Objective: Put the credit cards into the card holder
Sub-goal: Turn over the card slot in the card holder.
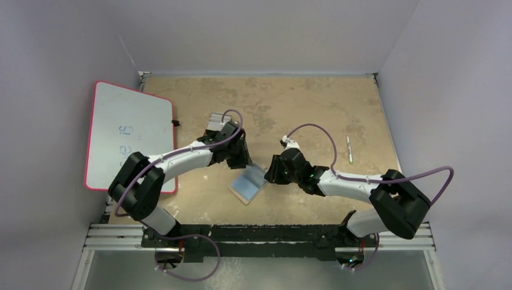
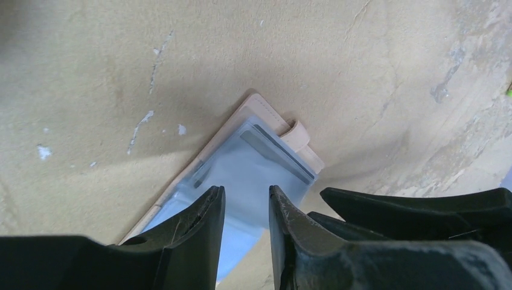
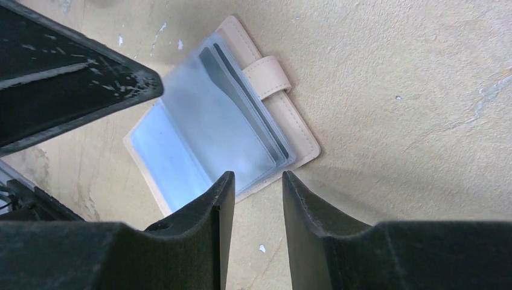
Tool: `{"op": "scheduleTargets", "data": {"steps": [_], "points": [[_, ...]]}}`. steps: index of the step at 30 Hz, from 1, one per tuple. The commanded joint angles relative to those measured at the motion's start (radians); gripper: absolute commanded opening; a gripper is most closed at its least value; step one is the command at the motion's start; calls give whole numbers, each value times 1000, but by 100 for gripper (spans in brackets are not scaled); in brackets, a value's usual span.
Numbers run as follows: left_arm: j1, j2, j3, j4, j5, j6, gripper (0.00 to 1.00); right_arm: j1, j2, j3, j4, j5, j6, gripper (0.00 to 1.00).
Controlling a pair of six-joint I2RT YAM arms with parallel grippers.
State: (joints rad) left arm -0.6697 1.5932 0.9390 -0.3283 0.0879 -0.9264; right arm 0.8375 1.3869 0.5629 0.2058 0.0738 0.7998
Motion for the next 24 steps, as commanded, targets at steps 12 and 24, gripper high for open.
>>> {"op": "scheduleTargets", "data": {"steps": [12,24], "points": [[7,-131,-57,-44,-83,5,33,3,-42,45,32,4,-92,46],[5,27,-89,197,77,-33,20,-80,70,97,21,-14,-185,47]]}}
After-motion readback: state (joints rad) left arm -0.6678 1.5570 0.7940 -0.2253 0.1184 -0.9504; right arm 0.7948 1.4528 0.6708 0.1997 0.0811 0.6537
